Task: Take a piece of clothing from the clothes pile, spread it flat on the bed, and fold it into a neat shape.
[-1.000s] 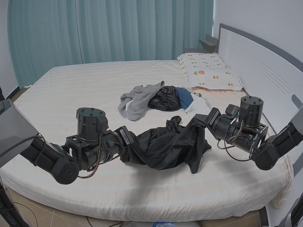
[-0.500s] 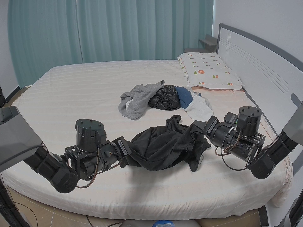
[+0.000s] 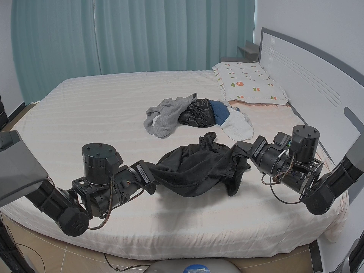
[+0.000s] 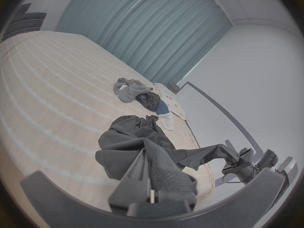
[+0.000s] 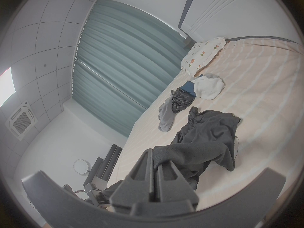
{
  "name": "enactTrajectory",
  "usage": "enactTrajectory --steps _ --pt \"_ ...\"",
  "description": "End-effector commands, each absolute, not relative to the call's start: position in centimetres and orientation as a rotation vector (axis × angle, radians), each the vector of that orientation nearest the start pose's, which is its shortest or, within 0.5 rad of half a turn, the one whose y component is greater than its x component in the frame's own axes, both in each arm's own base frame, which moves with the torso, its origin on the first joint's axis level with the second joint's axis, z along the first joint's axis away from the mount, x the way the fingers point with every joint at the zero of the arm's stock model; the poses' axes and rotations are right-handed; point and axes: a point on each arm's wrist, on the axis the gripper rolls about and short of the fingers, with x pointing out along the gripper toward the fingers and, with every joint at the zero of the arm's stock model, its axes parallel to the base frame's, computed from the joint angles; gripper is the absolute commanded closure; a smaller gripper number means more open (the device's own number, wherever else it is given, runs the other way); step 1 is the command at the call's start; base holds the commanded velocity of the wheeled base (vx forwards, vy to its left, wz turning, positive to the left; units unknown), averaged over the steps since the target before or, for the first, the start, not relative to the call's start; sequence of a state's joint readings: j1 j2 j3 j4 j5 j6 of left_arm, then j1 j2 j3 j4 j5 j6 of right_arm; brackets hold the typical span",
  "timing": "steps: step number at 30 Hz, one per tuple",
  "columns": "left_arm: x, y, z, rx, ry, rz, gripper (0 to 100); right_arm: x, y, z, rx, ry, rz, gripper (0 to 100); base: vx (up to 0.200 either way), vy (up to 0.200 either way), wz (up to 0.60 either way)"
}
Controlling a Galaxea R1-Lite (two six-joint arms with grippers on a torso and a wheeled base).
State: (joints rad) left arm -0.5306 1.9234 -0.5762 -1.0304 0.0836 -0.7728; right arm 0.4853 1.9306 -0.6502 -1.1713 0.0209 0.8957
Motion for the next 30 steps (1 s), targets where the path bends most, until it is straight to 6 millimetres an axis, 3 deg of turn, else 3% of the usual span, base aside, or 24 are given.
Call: enactTrajectory --steps 1,30 --pt "27.1 -15.3 9.9 -0.669 0.448 -0.292 100 28.8 15.4 12.8 0.853 0.315 0.429 100 0.0 0.2 0.0" --pt "26.2 -14.0 11.9 -0.679 0.405 -0.283 100 28.6 15.0 14.6 0.822 0.212 0.379 100 0.0 0.2 0.0"
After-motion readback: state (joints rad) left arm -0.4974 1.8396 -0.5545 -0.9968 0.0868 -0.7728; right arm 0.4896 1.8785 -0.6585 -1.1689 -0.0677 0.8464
